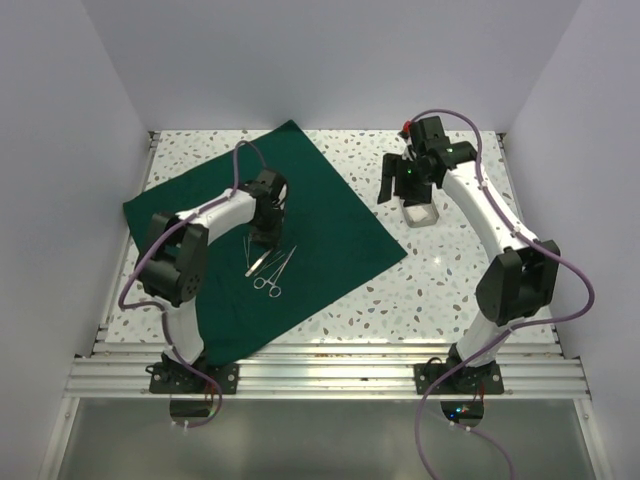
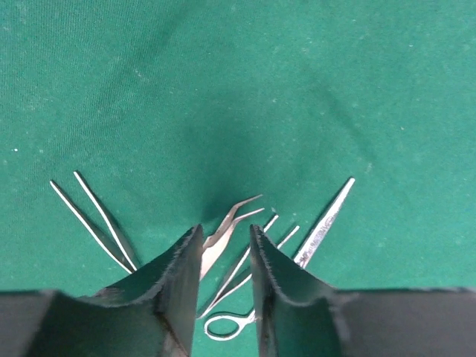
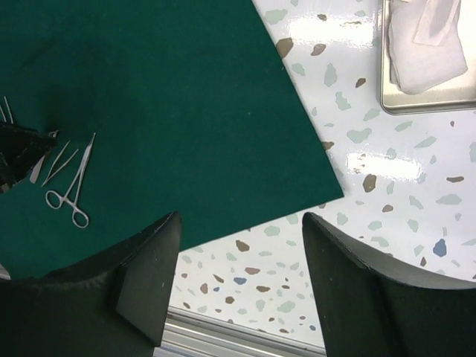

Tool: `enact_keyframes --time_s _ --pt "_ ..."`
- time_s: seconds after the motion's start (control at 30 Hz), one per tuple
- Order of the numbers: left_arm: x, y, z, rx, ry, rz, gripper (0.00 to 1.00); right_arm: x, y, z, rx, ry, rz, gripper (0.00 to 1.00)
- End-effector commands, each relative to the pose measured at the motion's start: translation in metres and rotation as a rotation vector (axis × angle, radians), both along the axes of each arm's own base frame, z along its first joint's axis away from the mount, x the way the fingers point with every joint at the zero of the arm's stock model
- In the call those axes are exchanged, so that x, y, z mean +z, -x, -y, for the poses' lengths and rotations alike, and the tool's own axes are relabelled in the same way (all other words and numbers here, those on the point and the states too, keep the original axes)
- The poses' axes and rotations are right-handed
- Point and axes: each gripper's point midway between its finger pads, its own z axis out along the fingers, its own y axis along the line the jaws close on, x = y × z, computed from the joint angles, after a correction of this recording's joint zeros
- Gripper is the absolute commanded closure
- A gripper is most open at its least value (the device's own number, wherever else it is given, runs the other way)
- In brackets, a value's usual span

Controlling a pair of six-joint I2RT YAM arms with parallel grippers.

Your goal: Prepare the surgical pack

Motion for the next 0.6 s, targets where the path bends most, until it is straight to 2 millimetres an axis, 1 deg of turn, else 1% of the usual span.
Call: enact_keyframes --time_s 0.0,0.13,0.23,0.3,0.33,0.37,0.4,0.43,0.47,0.5,0.53,0.57 --pt "-0.002 -0.014 0.002 0.012 -0.014 0.037 0.66 0.021 0.002 -0.007 0.022 -0.051 0.058 0.3" --pt "-0.007 -0.015 0.002 0.006 -0.018 0.029 0.69 0.019 0.005 -0.009 0.029 -0.066 0.05 0.3" --pt "-0.007 -0.017 0.002 -0.001 -0.021 0.029 0.72 0.017 0.006 -0.011 0.034 -0.072 0.04 0.3" --pt "-0.005 -0.018 0.003 -0.02 -0.018 0.027 0.82 0.017 0.007 -0.017 0.05 -0.088 0.037 0.3" --pt "0.001 -0.025 0.003 -0.02 -0.022 0.045 0.93 0.014 0.008 -0.021 0.062 -0.095 0.027 0.31" --pt "0.005 -0.027 0.002 -0.023 -0.028 0.045 1.0 0.016 0.01 -0.028 0.083 -0.125 0.019 0.31" --pt "0.01 -0.026 -0.001 -0.019 -0.034 0.031 1.0 0.017 0.01 -0.037 0.111 -0.152 0.022 0.31" --pt "0.024 -0.037 -0.001 -0.004 -0.013 0.057 1.0 0.018 0.012 -0.045 0.137 -0.18 0.025 0.31" --pt "0.035 -0.041 0.0 0.014 0.006 0.069 1.0 0.018 0.018 -0.056 0.176 -0.225 0.015 0.31" --pt "0.045 -0.039 -0.001 0.03 0.014 0.054 1.0 0.021 0.016 -0.071 0.218 -0.252 0.052 0.31" --pt "0.066 -0.051 0.003 0.047 0.056 0.09 1.0 0.022 0.018 -0.081 0.235 -0.281 0.065 0.3" --pt "0.081 -0.054 0.004 0.083 0.085 0.106 1.0 0.018 0.027 -0.093 0.275 -0.33 0.05 0.29"
